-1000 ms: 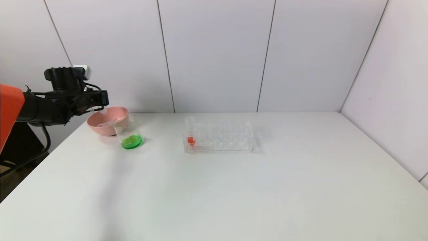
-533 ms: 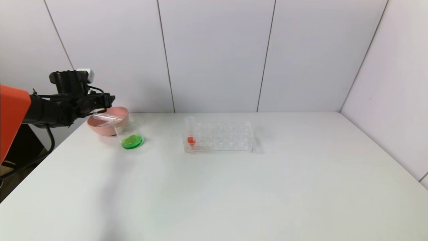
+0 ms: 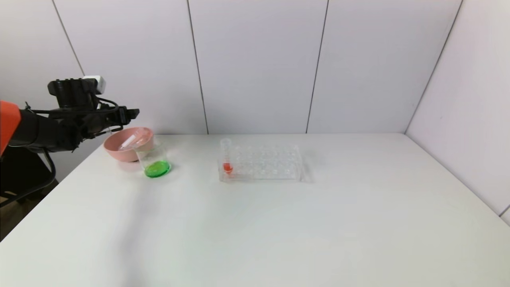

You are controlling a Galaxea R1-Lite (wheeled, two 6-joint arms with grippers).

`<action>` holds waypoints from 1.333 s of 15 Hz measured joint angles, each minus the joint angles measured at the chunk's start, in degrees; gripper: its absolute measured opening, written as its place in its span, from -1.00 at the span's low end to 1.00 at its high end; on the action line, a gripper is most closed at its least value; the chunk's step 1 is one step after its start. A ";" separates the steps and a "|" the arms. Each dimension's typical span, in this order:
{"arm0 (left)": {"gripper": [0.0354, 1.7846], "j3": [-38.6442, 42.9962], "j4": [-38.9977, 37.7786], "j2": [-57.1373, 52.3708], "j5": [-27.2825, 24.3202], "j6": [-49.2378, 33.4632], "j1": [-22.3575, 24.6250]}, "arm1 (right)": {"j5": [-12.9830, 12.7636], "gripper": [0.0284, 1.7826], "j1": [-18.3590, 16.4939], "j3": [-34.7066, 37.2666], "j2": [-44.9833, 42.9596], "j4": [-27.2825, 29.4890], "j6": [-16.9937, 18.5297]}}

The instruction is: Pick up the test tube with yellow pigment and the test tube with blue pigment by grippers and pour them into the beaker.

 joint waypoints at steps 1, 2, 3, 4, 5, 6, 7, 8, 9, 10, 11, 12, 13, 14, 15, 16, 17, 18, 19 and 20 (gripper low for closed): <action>0.98 1.97 -0.27 -2.02 -0.34 -0.22 0.09 | 0.02 0.92 0.00 0.00 0.00 0.01 0.00; 0.98 4.29 -0.63 -4.66 -0.76 -0.63 0.20 | 0.00 0.92 0.00 0.00 0.00 0.00 0.00; 0.98 7.06 -0.93 -7.92 -1.28 -1.07 0.39 | 0.00 0.92 0.00 0.00 0.00 0.00 0.00; 0.98 9.90 -1.10 -11.42 -2.00 -1.45 0.67 | 0.00 0.92 0.00 0.00 0.00 0.00 0.00; 0.98 13.01 -1.12 -15.47 -2.84 -1.67 1.06 | 0.00 0.92 0.00 0.00 0.00 0.01 0.00; 0.98 16.35 -1.15 -19.93 -3.97 -1.84 1.61 | 0.00 0.92 0.00 0.00 0.00 0.01 0.00; 0.98 20.31 -1.04 -25.22 -5.63 -2.00 2.29 | 0.00 0.92 0.02 0.00 0.00 0.01 0.00; 0.98 24.25 -0.79 -30.53 -7.53 -2.17 3.04 | 0.00 0.92 0.00 0.00 0.00 0.01 0.00; 0.98 28.22 -0.30 -36.22 -9.92 -2.32 4.08 | 0.00 0.92 0.00 0.00 0.00 0.01 0.00; 0.98 32.35 0.80 -42.65 -12.91 -2.43 5.39 | 0.00 0.92 0.00 0.00 0.00 0.01 0.00; 0.98 35.63 2.66 -48.88 -15.95 -2.56 6.64 | 0.00 0.92 0.00 0.00 0.00 0.01 0.00; 0.98 38.19 5.44 -55.25 -18.94 -2.72 7.64 | 0.00 0.92 0.00 0.00 0.00 0.00 -0.01; 0.98 39.99 9.57 -62.07 -22.09 -2.80 8.30 | 0.00 0.92 0.00 0.00 0.00 0.04 0.00; 0.98 40.59 14.53 -68.06 -25.04 -2.94 8.44 | 0.00 0.92 0.00 0.00 0.00 0.04 -0.01; 0.98 40.05 20.68 -73.30 -27.77 -2.97 7.70 | 0.00 0.92 0.00 0.00 0.00 0.04 0.00; 0.98 37.67 27.60 -77.80 -30.05 -3.08 5.38 | 0.00 0.92 0.00 0.00 0.00 0.00 0.00; 0.98 34.73 33.49 -81.02 -31.24 -3.16 2.79 | 0.00 0.92 0.00 0.00 0.00 0.01 0.00; 0.98 32.39 38.42 -83.83 -31.65 -3.16 0.98 | 0.00 0.92 0.00 0.00 0.00 0.04 0.00; 0.98 31.42 42.17 -86.77 -31.84 -3.16 -0.13 | 0.00 0.92 0.00 0.00 0.00 0.04 0.00; 0.98 32.24 44.13 -89.65 -31.88 -3.13 -0.88 | 0.00 0.92 0.00 0.00 0.00 0.01 0.00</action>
